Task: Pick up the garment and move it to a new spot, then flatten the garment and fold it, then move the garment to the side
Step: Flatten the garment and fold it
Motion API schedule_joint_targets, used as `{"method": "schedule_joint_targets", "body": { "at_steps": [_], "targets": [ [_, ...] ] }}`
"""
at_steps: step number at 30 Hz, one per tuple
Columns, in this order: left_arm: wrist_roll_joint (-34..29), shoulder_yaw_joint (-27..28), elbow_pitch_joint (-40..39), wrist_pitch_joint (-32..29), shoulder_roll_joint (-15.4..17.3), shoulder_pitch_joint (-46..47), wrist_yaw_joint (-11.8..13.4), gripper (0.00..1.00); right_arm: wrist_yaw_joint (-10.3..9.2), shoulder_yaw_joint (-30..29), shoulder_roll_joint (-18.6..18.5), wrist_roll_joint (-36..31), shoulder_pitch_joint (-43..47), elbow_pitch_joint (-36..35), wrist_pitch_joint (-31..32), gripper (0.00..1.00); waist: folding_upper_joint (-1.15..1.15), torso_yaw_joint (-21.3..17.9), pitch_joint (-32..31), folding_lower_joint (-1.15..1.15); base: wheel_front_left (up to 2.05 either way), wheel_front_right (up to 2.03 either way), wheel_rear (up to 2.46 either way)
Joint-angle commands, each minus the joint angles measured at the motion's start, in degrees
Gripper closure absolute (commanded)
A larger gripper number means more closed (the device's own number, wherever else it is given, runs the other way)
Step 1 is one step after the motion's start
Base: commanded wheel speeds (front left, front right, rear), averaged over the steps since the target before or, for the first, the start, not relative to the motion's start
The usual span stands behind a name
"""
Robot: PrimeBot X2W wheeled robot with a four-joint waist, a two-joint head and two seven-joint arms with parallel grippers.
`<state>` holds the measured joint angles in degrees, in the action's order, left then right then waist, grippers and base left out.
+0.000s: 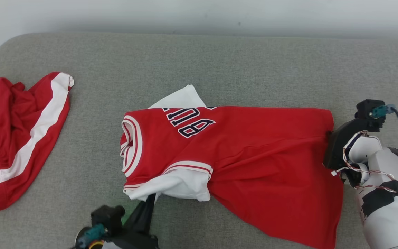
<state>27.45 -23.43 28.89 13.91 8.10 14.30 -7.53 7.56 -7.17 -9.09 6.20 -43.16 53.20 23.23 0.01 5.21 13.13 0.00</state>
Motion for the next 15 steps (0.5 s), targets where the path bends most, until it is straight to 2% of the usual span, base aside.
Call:
{"method": "schedule_joint_targets", "body": {
  "at_steps": [1, 3, 10, 15],
  "targets": [
    [1.8, 0.5, -1.2, -0.4, -0.1, 1.2, 0.1, 1.0, -0.15, -0.6, 0.1, 0.8, 1.3, -0.2, -0.4, 1.0, -0.01, -0.3, -0.2, 0.0, 0.0, 0.0, 0.0],
    [6.3, 0.9, -4.4, -2.0, 0.0, 2.4, 0.1, 1.0, -0.14, -1.8, 1.2, 3.6, 0.0, -1.9, -0.9, 1.0, -0.01, -0.6, -0.5, 0.0, 0.0, 0.0, 0.0],
    [22.7, 3.1, -18.4, -13.2, 5.7, 9.0, 0.1, 1.0, -0.14, -2.6, 2.7, 14.9, -3.2, -9.6, 3.6, 1.0, -0.01, -2.1, -1.2, 0.0, 0.0, 0.0, 0.0],
    [30.7, 6.7, -24.3, -21.4, 9.4, 16.1, 0.2, 1.0, -0.14, -3.8, 3.0, 19.3, -6.3, -15.2, 6.5, 1.0, -0.01, -3.7, -0.7, 0.0, 0.0, 0.0, 0.0]
  ]
}}
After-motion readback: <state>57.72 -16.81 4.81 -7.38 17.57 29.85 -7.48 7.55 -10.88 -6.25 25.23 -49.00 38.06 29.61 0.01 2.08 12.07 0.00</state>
